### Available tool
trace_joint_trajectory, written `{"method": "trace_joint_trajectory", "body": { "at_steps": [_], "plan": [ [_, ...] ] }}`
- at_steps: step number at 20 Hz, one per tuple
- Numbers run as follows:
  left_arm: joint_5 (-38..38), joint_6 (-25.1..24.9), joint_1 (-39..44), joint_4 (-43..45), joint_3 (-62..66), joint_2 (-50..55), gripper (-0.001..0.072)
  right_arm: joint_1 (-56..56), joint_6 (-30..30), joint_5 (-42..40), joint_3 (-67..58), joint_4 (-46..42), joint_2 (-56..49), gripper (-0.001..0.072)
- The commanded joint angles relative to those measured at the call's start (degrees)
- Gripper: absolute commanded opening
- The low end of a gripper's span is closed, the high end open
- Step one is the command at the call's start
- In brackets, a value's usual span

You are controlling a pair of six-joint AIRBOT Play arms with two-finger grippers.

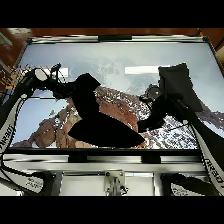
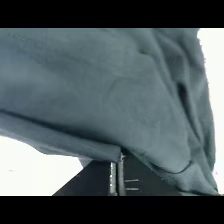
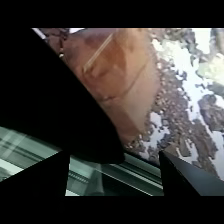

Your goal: Fold the shirts.

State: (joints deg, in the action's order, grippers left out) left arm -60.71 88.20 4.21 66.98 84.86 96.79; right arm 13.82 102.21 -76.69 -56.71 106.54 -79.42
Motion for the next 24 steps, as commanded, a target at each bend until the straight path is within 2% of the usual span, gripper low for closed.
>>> {"method": "trace_joint_trajectory", "body": {
  "at_steps": [1, 7, 8, 9, 10, 12, 14, 16, 19, 21, 24],
  "plan": [
    [0.09, -0.61, 0.50, -0.02, 1.14, -0.92, 0.0029, 1.14, 3.08, 1.81, 2.10, 5.70, -1.64, 0.0665],
    [0.09, -0.81, 1.55, -0.13, 1.88, -2.38, 0.0029, 5.35, 2.86, 3.82, 2.08, 5.62, -7.32, 0.0657],
    [0.07, -0.85, 1.66, -0.15, 2.45, -2.67, 0.0029, 5.29, 2.78, 3.85, 2.05, 6.71, -7.17, 0.0544],
    [0.00, -2.23, 1.70, -0.46, 3.37, -3.08, 0.0029, 5.29, 2.16, 3.65, 1.97, 7.15, -6.86, 0.0284],
    [-0.33, -3.17, 1.88, -0.81, 4.68, -3.72, 0.0029, 5.29, 0.87, 3.32, 1.70, 6.67, -6.25, 0.0067],
    [-1.14, -3.72, 2.21, -1.03, 8.33, -5.79, 0.0029, 5.29, -0.07, 3.02, -0.22, 5.05, -3.78, 0.0061],
    [-1.77, -6.97, 2.82, -1.03, 14.01, -9.68, 0.0028, 5.29, -0.13, 2.05, -5.62, 0.00, 1.11, 0.0061],
    [-1.88, -8.72, 3.72, -1.03, 21.14, -14.58, 0.0028, 5.29, -0.92, 1.57, -14.75, -9.44, 7.80, 0.0061],
    [-1.81, -8.68, 5.27, -1.03, 34.12, -23.67, 0.0028, 5.29, -4.96, 4.94, -32.48, -25.07, 18.38, 0.0061],
    [-0.15, -8.48, 5.75, -1.27, 36.87, -31.32, 0.0028, 5.29, -4.94, 9.16, -42.66, -26.14, 24.28, 0.0061],
    [0.17, -7.61, 5.84, -3.78, 33.42, -43.56, 0.0029, 5.29, -4.94, 13.90, -50.71, -19.76, 31.26, 0.0061]
  ]
}}
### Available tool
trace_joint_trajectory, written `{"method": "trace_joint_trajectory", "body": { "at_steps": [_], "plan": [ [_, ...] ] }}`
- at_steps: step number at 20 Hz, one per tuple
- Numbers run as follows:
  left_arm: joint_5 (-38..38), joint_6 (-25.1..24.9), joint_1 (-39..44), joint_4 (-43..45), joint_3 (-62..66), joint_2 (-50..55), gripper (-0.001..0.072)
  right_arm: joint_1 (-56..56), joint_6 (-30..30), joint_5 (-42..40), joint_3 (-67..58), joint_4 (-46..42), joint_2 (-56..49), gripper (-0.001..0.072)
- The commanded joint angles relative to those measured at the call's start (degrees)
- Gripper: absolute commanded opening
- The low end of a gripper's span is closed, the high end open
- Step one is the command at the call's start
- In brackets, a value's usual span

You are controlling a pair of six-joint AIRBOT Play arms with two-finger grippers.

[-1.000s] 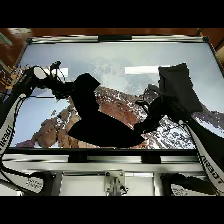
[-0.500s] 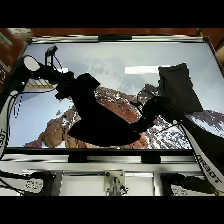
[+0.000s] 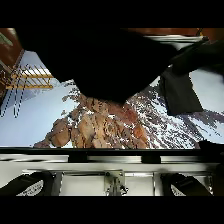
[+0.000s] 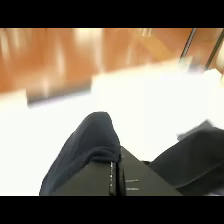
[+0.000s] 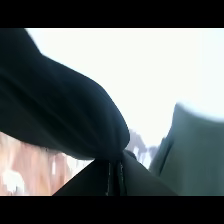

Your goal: Fold the shirts.

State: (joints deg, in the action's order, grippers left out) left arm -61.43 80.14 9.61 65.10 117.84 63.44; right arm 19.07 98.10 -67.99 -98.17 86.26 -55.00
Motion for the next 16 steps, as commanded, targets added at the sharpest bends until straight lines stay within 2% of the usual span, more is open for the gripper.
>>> {"method": "trace_joint_trajectory", "body": {
  "at_steps": [1, 3, 7, 12, 14, 16],
  "plan": [
    [0.90, 0.42, 0.44, -3.74, -1.29, -13.44, 0.0029, 0.04, -0.85, 5.18, -9.73, 3.39, 8.85, 0.0061],
    [0.83, -0.09, 0.42, -4.24, -4.11, -18.29, 0.0028, 0.04, -1.66, 2.34, -9.73, 6.86, 11.37, 0.0061],
    [-0.61, -0.15, 0.42, 0.81, -5.35, -20.48, 0.0029, 0.04, -4.57, -7.06, -9.73, 5.18, 10.93, 0.0061],
    [-14.16, -0.17, 0.42, 3.98, -8.83, -11.91, 0.0029, 0.04, -5.79, -22.49, -7.06, 4.42, 1.27, 0.0061],
    [-14.51, -0.20, 0.42, 4.70, -15.19, -7.74, 0.0029, 0.04, -5.79, -22.60, -0.76, 2.16, -3.74, 0.0061],
    [-13.44, -0.15, 0.42, 5.49, -22.75, -2.84, 0.0029, 0.04, -5.79, -17.77, 6.99, -2.14, -8.87, 0.0061]
  ]
}}
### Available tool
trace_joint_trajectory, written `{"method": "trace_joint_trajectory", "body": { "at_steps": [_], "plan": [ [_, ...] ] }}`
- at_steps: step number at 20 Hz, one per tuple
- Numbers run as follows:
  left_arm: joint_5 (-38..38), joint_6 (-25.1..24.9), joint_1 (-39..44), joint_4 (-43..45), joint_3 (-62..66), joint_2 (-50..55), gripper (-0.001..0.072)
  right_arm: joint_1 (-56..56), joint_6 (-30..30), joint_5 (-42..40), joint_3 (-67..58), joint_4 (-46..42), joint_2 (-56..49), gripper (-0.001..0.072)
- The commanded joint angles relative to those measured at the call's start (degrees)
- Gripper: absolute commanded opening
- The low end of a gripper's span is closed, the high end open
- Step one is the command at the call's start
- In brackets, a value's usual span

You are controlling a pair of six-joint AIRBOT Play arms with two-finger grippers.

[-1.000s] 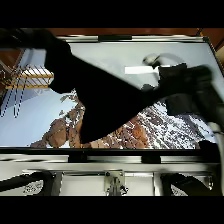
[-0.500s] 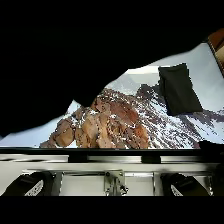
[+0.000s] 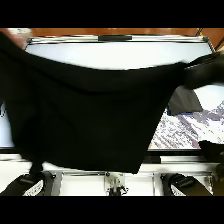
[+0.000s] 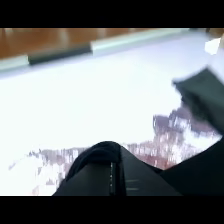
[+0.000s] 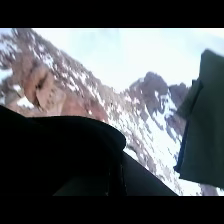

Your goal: Fold the shirts.

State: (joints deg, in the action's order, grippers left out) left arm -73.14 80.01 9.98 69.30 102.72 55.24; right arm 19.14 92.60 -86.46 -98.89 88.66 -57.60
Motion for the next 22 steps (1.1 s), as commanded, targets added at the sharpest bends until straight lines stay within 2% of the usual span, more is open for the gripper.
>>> {"method": "trace_joint_trajectory", "body": {
  "at_steps": [1, 5, 8, 11, 12, 13, 14, 15, 17, 19, 21, 22],
  "plan": [
    [-0.79, 0.20, 0.04, 1.25, -11.34, 8.33, 0.0029, -0.02, -0.31, 4.33, 11.10, -6.95, -9.07, 0.0061],
    [3.87, 0.17, 0.04, 0.92, -17.27, 22.01, 0.0029, -0.02, -1.44, 17.66, 14.80, -14.99, -22.40, 0.0062],
    [9.66, 0.17, 0.04, -3.39, -17.25, 29.44, 0.0029, -0.04, -8.68, 26.32, 14.80, -20.46, -27.91, 0.0062],
    [10.51, 0.09, -0.04, -5.62, -17.22, 33.68, 0.0031, -0.02, -12.46, 30.12, 14.80, -18.34, -29.42, 0.0063],
    [9.16, -0.48, -0.50, -4.81, -17.09, 33.99, 0.0066, -0.02, -12.46, 29.73, 14.60, -17.59, -29.05, 0.0104],
    [6.45, -0.79, -1.42, -2.93, -16.33, 33.94, 0.0274, -0.04, -12.37, 28.98, 14.49, -17.42, -28.20, 0.0264],
    [2.49, -0.70, -2.69, -0.46, -14.73, 33.86, 0.0586, -0.17, -11.74, 27.36, 14.19, -18.03, -26.80, 0.0452],
    [-3.13, -0.59, -4.46, 2.67, -12.24, 33.83, 0.0720, -0.66, -11.65, 25.11, 13.77, -18.32, -25.14, 0.0467],
    [-14.40, 0.20, -9.05, 8.09, -7.74, 33.53, 0.0716, -3.54, -9.68, 19.06, 13.73, -17.75, -21.07, 0.0467],
    [-22.45, 0.13, -15.15, 9.05, -8.44, 31.78, 0.0449, -9.94, -4.68, 8.26, 13.92, -10.64, -18.16, 0.0467],
    [-22.47, 0.15, -21.55, 5.27, -16.28, 27.41, 0.0451, -18.99, -0.74, -1.18, 17.29, 2.19, -16.06, 0.0468],
    [-20.61, 0.20, -24.44, 2.64, -22.58, 24.46, 0.0467, -22.86, 0.09, -3.10, 20.35, 7.74, -15.06, 0.0469]
  ]
}}
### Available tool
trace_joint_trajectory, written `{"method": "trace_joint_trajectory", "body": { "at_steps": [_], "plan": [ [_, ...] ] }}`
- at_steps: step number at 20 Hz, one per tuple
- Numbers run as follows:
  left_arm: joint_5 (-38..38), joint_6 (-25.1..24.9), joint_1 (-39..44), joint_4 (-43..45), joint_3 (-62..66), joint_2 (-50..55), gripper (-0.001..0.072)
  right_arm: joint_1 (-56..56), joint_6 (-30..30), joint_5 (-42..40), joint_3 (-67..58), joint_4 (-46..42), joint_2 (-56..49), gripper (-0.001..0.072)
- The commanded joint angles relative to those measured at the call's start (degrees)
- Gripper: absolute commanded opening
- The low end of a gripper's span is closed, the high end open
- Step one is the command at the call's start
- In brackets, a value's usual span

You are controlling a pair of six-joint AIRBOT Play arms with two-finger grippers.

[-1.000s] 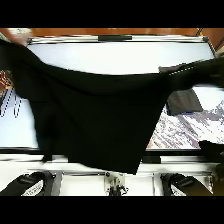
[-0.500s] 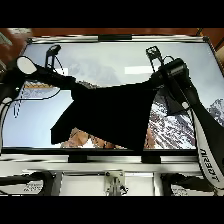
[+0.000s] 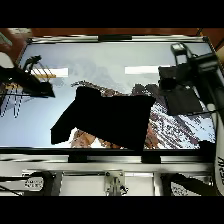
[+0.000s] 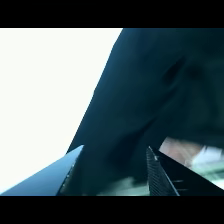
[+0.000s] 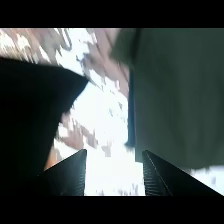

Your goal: Fold the shirts.

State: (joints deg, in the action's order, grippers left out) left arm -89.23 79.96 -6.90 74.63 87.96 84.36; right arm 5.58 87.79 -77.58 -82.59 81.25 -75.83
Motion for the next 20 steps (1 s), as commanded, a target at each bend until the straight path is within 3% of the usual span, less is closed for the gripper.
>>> {"method": "trace_joint_trajectory", "body": {
  "at_steps": [1, 2, 3, 8, 11, 12, 20],
  "plan": [
    [-2.25, 0.17, -10.29, -5.22, -15.47, -7.98, 0.0568, -12.92, 6.10, -12.68, 7.93, 20.17, 4.39, 0.0598],
    [0.28, -0.04, -12.50, -6.19, -22.51, -10.82, 0.0646, -15.50, 7.52, -12.66, 11.56, 23.93, 5.44, 0.0654],
    [2.75, -0.74, -14.64, -6.29, -29.29, -13.49, 0.0666, -17.31, 8.31, -12.28, 14.62, 26.62, 6.21, 0.0654],
    [11.65, -7.65, -19.54, -6.27, -44.02, -16.50, 0.0598, -17.14, 8.66, -10.16, 19.63, 29.59, 6.84, 0.0654],
    [15.82, -8.90, -18.75, -8.11, -46.60, -15.17, 0.0593, -14.99, 8.66, -6.99, 19.63, 29.64, 6.82, 0.0653],
    [16.13, -9.75, -18.18, -8.09, -46.88, -14.25, 0.0554, -14.47, 8.66, -6.45, 19.63, 29.64, 6.82, 0.0653],
    [23.80, -10.25, -12.09, -10.67, -46.88, -10.56, 0.0541, -13.99, 8.66, -6.25, 19.63, 29.51, 6.82, 0.0653]
  ]
}}
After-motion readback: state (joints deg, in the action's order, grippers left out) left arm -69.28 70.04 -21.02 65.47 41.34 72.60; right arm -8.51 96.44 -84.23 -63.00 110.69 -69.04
